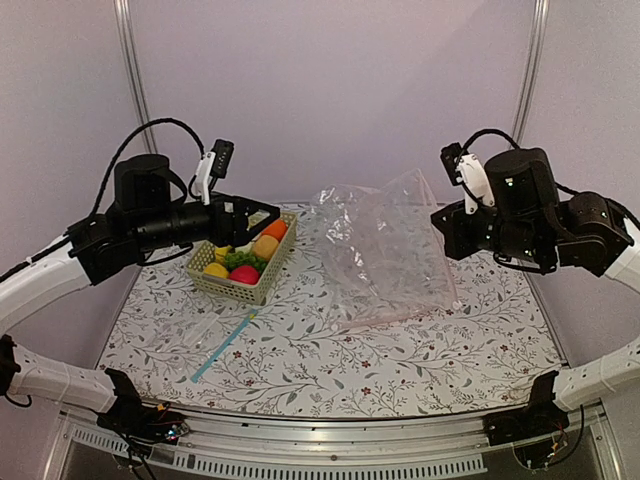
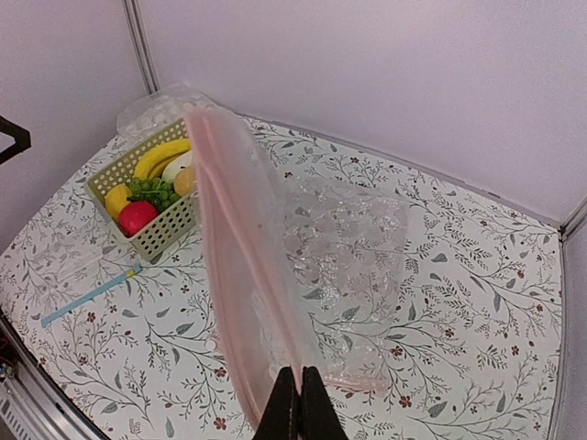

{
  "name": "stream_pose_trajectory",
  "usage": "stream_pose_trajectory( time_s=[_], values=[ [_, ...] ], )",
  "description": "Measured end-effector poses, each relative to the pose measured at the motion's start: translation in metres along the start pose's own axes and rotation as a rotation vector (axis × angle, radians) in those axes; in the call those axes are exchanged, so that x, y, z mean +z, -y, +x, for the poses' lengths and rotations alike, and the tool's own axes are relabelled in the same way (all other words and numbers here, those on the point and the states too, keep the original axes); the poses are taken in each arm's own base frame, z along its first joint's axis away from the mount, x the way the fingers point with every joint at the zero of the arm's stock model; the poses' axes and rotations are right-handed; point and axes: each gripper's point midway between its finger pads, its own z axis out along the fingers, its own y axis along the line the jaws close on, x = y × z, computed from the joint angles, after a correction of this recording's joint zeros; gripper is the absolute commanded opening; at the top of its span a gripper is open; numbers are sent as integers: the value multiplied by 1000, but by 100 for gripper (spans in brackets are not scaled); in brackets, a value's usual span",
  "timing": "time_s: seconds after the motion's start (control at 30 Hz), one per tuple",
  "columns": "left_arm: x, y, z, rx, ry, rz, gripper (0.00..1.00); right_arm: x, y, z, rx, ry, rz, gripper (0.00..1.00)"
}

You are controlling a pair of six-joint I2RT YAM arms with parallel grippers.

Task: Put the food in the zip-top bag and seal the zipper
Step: Open the zipper food storage bag at the center of the board.

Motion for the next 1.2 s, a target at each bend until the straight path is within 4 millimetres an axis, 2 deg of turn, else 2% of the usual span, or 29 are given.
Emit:
stream_pose_trajectory(
  time_s=[0.1,0.2,0.33,0.47,0.6,0.87,1.2],
  values=[
    [5,4,3,-21,-3,17,79,-8,0,-9,30,22,-17,0],
    [12,9,8,-42,-15,41,79,-5,-6,-6,35,3,-41,0],
    [24,20,17,-69,-27,87,79,20,-30,10,33,-70,-95,0],
    [39,33,31,-98,-53,135,79,52,-61,38,58,-150,-180,0],
    [51,45,38,-123,-64,176,80,67,-83,51,110,-173,-259,0],
    [69,54,56,-180,-85,223,80,67,-104,30,193,-109,-362,0],
    [82,60,71,-206,-111,237,68,67,-110,21,233,-82,-388,0]
  ],
)
